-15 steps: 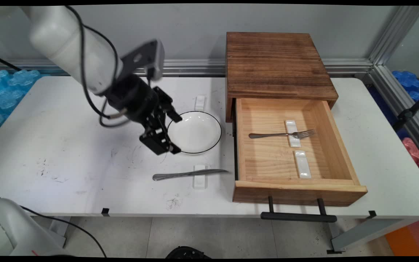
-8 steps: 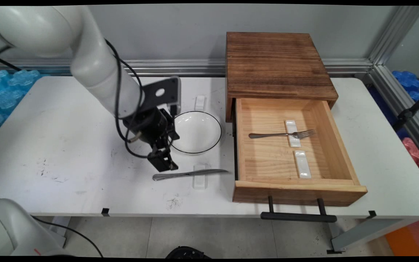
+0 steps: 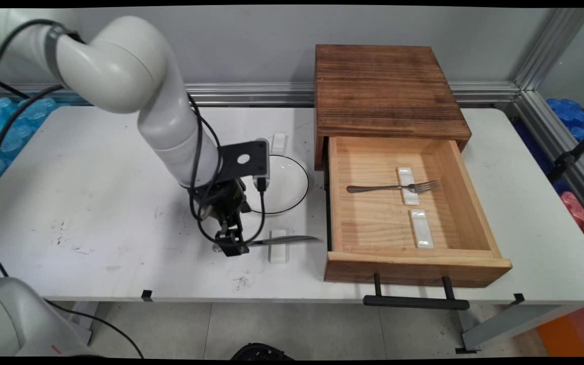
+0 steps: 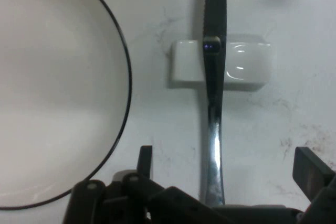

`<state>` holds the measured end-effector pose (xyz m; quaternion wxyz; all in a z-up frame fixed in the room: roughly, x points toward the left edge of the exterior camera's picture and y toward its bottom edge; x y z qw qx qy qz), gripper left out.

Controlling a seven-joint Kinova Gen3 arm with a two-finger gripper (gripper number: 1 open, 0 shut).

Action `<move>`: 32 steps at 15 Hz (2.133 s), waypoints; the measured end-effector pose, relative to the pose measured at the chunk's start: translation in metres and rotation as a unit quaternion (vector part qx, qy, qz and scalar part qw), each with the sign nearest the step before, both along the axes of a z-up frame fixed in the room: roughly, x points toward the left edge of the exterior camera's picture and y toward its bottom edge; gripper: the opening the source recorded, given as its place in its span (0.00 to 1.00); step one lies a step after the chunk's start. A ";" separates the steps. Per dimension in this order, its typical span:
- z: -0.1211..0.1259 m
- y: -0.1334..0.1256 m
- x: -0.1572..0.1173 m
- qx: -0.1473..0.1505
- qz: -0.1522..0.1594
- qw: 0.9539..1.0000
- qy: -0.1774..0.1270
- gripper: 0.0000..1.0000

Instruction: Pick up the knife from the right of the white plate

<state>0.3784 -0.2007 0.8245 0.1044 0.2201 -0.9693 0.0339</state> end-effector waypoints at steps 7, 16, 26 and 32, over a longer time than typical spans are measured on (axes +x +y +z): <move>-0.018 -0.004 -0.017 0.014 0.000 1.000 -0.023 1.00; -0.029 -0.010 -0.033 0.023 0.001 0.999 -0.038 1.00; -0.035 -0.018 -0.041 0.025 0.003 0.999 -0.043 1.00; -0.037 -0.022 -0.042 0.028 0.003 0.999 -0.045 0.00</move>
